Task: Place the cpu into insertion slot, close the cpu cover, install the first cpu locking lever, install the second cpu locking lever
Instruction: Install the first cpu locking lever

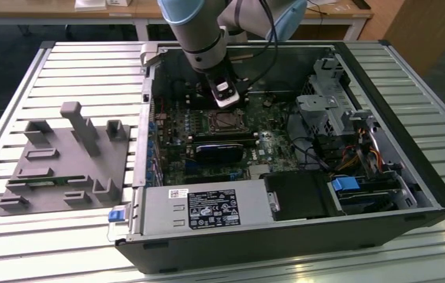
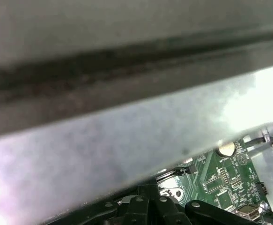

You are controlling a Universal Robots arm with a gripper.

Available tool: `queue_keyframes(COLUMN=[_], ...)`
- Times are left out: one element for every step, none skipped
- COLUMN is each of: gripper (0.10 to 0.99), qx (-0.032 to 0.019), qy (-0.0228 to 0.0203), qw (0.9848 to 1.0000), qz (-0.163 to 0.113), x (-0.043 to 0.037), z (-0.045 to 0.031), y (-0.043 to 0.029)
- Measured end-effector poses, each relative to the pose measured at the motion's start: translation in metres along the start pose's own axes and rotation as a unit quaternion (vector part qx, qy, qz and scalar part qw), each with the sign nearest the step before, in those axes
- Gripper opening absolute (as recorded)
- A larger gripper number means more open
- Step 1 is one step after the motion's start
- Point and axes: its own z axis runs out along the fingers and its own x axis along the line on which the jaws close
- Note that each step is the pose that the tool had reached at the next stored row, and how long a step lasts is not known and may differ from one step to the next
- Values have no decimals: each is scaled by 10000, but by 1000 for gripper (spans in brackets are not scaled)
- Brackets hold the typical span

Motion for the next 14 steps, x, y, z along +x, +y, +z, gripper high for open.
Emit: queue_keyframes(gripper=[102, 102, 102, 102, 102, 102, 102, 102, 102, 102, 102, 102, 102, 102], qx=[1, 1, 1, 1, 2, 2, -1, -3, -4, -3, -2, -1, -1, -1], qy=[2, 3, 6, 8, 9, 10, 9, 8, 7, 7, 7, 9, 9, 9], qw=[10000, 10000, 10000, 10000, 10000, 10000, 10000, 10000, 10000, 10000, 10000, 10000, 10000, 10000], qz=[1, 2, 2, 2, 2, 2, 2, 3, 3, 3, 2, 3, 3, 3], x=[0, 0, 0, -1, -1, -2, -4, -6, -8, -8, -8, -8, -8, -8], z=[0, 1, 2, 2, 0, -5, -10, -16, -19, -20, -22, -23, -23, -24], y=[0, 1, 1, 1, 1, 2, 5, 8, 9, 9, 9, 8, 8, 9])
